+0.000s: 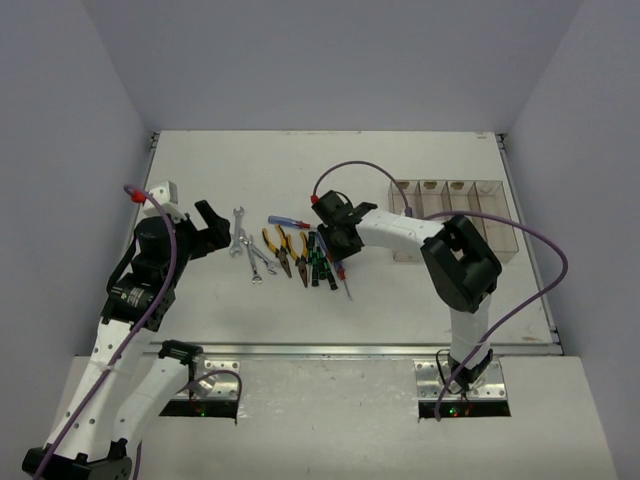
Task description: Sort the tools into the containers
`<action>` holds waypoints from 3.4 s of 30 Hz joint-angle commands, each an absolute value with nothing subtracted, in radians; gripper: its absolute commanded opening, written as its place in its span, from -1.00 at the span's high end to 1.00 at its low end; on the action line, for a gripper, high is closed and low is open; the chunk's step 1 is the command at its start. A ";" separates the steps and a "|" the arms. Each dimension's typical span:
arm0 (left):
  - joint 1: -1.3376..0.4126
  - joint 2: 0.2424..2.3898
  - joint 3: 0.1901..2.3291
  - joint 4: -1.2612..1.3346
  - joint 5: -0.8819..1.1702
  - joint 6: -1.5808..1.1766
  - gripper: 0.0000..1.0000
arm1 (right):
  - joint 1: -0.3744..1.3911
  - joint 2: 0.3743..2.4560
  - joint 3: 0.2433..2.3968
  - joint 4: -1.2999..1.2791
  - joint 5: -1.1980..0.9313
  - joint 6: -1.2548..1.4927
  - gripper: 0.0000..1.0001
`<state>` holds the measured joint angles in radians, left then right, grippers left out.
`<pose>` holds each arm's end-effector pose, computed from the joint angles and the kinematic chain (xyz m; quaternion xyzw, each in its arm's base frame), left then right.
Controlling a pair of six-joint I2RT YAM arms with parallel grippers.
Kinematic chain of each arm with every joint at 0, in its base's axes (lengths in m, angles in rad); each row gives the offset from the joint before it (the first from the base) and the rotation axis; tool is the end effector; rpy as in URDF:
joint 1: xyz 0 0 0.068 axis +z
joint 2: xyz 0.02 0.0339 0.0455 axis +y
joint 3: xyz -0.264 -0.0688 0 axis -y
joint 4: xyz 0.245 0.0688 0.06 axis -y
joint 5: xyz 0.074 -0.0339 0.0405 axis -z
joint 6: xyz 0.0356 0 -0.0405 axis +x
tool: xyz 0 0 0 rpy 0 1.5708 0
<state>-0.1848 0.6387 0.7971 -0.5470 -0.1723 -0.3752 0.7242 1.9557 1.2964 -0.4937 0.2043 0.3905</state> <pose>0.1402 -0.0200 0.3275 -0.1264 0.8189 -0.0848 0.5533 0.2997 0.2554 0.1560 -0.1408 0.9632 0.0245 0.2278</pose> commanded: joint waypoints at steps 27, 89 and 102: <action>-0.190 0.621 0.795 -0.495 -0.153 -0.370 -1.00 | 0.348 1.736 1.398 -0.559 0.276 0.252 1.00; -0.190 0.623 0.795 -0.497 -0.155 -0.370 -1.00 | 0.682 1.989 1.574 -0.542 0.239 0.334 0.90; -0.190 0.626 0.795 -0.495 -0.152 -0.370 -1.00 | 0.323 1.787 1.416 -0.558 0.289 0.275 0.90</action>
